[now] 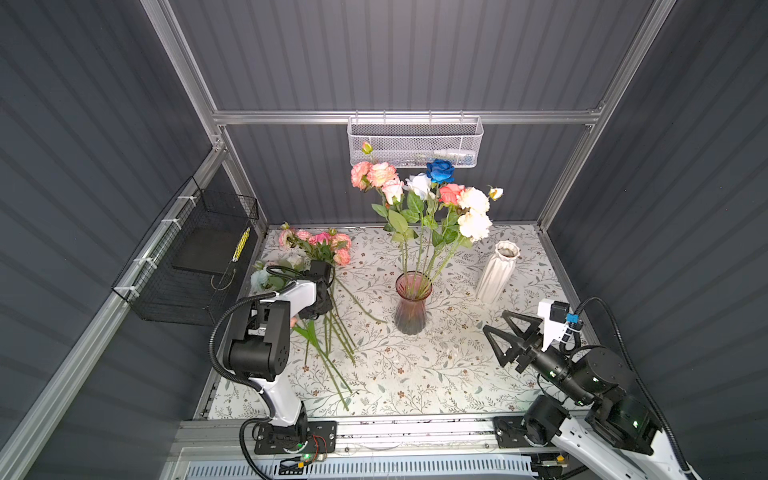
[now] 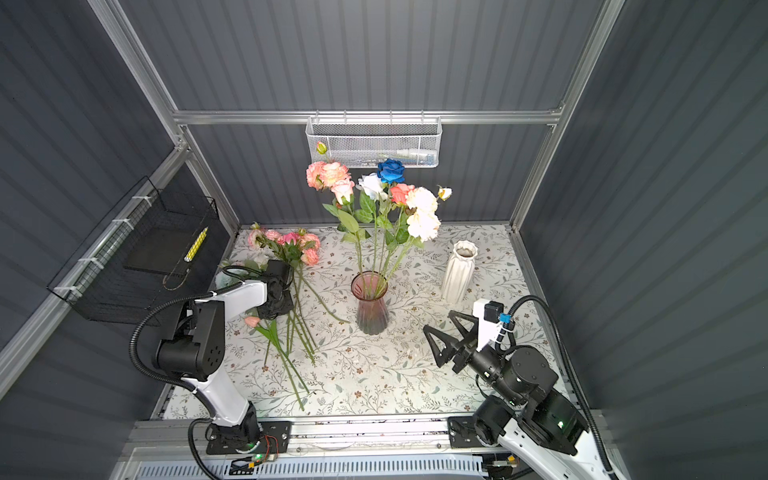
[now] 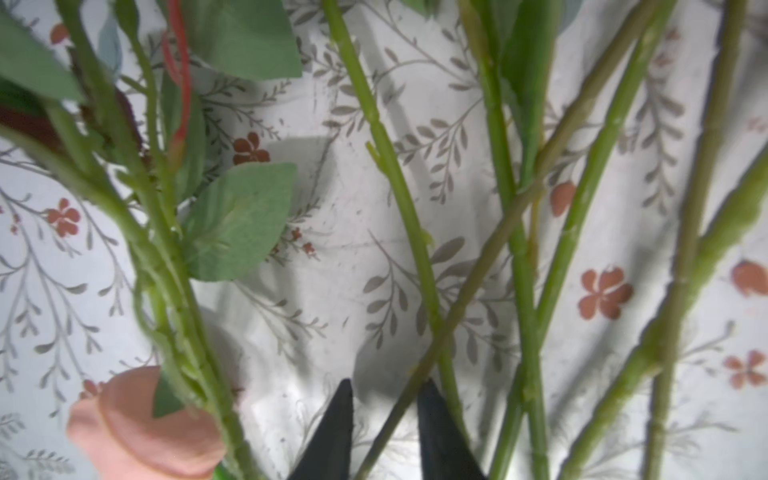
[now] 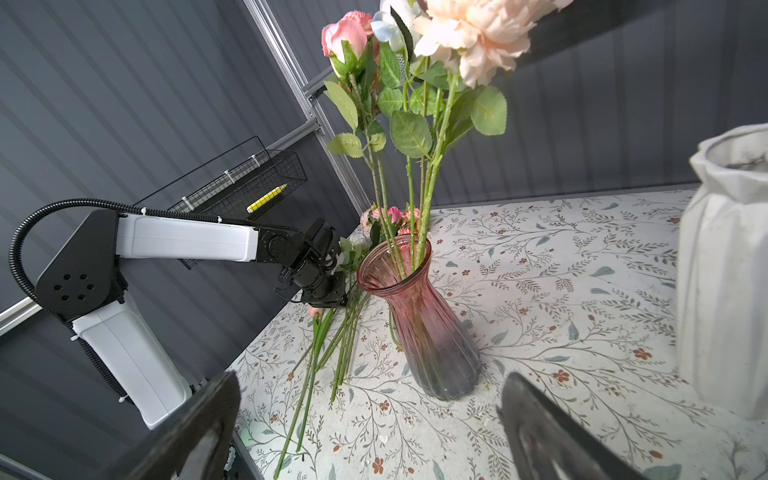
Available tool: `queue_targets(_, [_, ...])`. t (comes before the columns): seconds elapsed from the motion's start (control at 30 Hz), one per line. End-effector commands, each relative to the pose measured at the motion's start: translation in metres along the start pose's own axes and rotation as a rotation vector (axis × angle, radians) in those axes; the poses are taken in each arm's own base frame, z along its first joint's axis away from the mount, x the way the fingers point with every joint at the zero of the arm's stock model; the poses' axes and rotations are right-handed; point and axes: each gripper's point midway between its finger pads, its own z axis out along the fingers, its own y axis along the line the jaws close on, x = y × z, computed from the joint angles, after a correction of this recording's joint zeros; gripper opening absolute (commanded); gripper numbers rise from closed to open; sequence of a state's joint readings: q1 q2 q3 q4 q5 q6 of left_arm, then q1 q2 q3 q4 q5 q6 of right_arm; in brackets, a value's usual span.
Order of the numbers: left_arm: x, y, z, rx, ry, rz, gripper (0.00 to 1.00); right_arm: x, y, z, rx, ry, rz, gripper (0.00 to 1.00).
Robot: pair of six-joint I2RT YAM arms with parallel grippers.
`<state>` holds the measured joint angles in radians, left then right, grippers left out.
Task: Arrange the flowers into the vase
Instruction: 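Grasp a deep pink rose stem in the bouquet with left and lift it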
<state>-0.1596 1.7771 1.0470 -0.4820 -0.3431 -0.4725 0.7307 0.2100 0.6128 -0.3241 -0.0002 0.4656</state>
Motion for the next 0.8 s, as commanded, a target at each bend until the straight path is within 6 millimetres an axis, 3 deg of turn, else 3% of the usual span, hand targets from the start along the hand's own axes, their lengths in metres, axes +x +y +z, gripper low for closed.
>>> queue_targets(0.0, [0.01,-0.003,0.007,0.021,0.053,0.016,0.22,-0.008,0.002,-0.005,-0.001,-0.024,-0.013,0.99])
queue_targets(0.23, [0.001,-0.012,-0.008,0.094,0.001,0.012,0.14,-0.007,0.002,-0.005,-0.001,-0.022,-0.01,0.99])
queue_targets(0.47, [-0.017,-0.022,-0.034,0.185,-0.072,0.0,0.0,-0.008,0.002,-0.005,-0.001,-0.024,-0.009,0.99])
queue_targets(0.6, [-0.032,-0.029,-0.068,0.281,-0.142,-0.04,0.0,-0.009,0.002,-0.005,-0.002,-0.026,-0.008,0.99])
queue_targets(0.77, [-0.053,-0.025,-0.131,0.398,-0.301,-0.089,0.0,-0.009,0.003,-0.004,-0.003,-0.026,-0.002,0.99])
